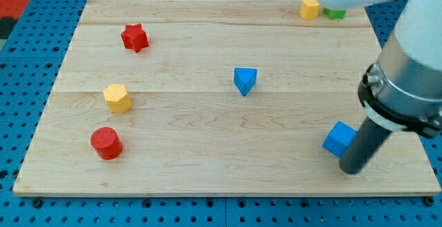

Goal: Push the green star into the yellow heart

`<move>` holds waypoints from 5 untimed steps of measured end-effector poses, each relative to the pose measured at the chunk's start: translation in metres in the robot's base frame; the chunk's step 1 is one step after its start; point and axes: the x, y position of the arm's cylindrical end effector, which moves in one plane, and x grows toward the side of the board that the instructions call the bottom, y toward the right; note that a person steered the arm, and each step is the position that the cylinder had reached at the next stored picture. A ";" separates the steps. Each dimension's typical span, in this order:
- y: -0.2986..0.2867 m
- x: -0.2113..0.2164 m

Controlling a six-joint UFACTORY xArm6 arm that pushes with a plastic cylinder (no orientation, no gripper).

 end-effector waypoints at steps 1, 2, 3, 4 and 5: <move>-0.087 -0.066; -0.029 -0.146; 0.060 -0.216; 0.156 -0.267; 0.157 -0.320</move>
